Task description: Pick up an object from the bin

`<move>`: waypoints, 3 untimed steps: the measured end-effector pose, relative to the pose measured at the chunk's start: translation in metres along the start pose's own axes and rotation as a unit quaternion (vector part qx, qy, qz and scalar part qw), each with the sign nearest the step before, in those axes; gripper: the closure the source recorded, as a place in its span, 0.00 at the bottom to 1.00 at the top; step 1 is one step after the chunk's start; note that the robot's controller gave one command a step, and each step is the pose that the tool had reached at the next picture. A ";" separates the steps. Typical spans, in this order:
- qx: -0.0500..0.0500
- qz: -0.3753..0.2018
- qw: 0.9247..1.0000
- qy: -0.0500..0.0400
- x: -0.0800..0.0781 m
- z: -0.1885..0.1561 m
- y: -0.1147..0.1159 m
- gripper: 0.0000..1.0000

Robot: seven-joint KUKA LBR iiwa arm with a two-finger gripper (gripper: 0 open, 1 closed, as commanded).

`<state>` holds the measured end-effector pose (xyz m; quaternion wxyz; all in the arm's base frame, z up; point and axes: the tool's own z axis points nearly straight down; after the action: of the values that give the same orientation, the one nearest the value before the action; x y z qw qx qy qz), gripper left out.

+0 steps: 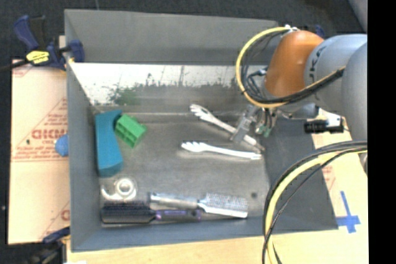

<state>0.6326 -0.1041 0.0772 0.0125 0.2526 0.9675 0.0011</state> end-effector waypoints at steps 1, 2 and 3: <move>0.000 0.027 1.000 0.000 0.088 0.002 -0.017 1.00; -0.002 0.034 0.999 -0.009 0.064 0.005 -0.004 0.00; -0.002 0.034 0.999 -0.008 0.064 0.005 -0.004 0.00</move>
Offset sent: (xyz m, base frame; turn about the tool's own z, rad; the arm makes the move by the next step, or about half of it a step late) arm -0.0587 0.0291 -0.0072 0.0724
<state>0.5749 -0.0762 0.0706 0.0210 0.2856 0.9581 0.0015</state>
